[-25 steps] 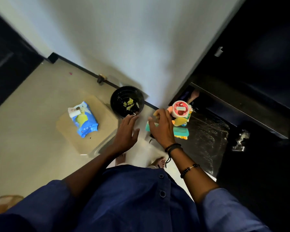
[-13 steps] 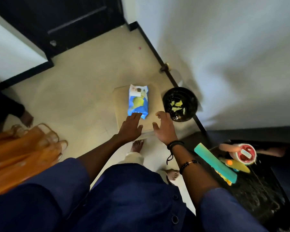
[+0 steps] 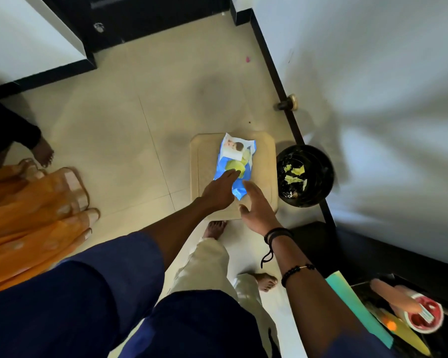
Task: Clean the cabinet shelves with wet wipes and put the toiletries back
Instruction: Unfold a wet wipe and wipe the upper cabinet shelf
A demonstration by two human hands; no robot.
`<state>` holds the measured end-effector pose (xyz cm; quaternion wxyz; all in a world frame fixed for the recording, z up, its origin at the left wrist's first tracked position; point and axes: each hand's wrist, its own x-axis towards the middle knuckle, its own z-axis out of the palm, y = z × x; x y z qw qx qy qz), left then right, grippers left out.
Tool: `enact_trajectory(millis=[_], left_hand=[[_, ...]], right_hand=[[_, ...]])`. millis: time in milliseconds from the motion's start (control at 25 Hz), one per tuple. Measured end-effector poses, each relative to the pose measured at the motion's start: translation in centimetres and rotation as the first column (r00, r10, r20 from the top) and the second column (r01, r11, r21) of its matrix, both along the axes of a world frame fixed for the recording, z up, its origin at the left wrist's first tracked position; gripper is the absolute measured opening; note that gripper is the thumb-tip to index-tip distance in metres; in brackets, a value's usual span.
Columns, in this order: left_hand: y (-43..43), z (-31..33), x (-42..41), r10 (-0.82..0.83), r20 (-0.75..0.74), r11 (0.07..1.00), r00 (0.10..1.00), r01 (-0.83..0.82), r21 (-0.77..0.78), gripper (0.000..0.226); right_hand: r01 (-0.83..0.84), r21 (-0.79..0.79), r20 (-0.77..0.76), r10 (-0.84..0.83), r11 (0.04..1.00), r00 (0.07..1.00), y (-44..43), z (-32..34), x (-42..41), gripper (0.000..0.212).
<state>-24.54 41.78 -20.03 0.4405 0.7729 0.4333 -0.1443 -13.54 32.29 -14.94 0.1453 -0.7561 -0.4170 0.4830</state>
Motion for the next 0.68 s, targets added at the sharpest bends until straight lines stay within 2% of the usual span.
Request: enact_trajectory(millis=[160, 360, 520, 680], left_hand=[[1.8, -2.0, 1.1, 0.002, -0.132, 0.998, 0.991, -0.009, -0.056, 0.066], [1.7, -3.8, 1.8, 0.009, -0.189, 0.997, 0.982, -0.023, -0.072, 0.052], [0.9, -3.4, 1.8, 0.107, -0.108, 0.993, 0.988, -0.101, 0.055, 0.034], [0.0, -1.1, 1.7, 0.253, 0.02, 0.955, 0.967, -0.253, 0.156, 0.029]], right_hand=[[0.022, -0.01, -0.04, -0.022, 1.0, 0.999, 0.4, -1.3, -0.5, 0.067], [0.105, -0.048, -0.085, -0.109, 0.993, 0.99, -0.5, -1.9, -0.7, 0.07], [0.174, -0.027, -0.102, -0.176, 0.984, 0.979, -1.7, -1.5, -0.1, 0.073], [0.234, -0.037, -0.106, -0.237, 0.971, 0.966, -2.7, -1.0, 0.4, 0.075]])
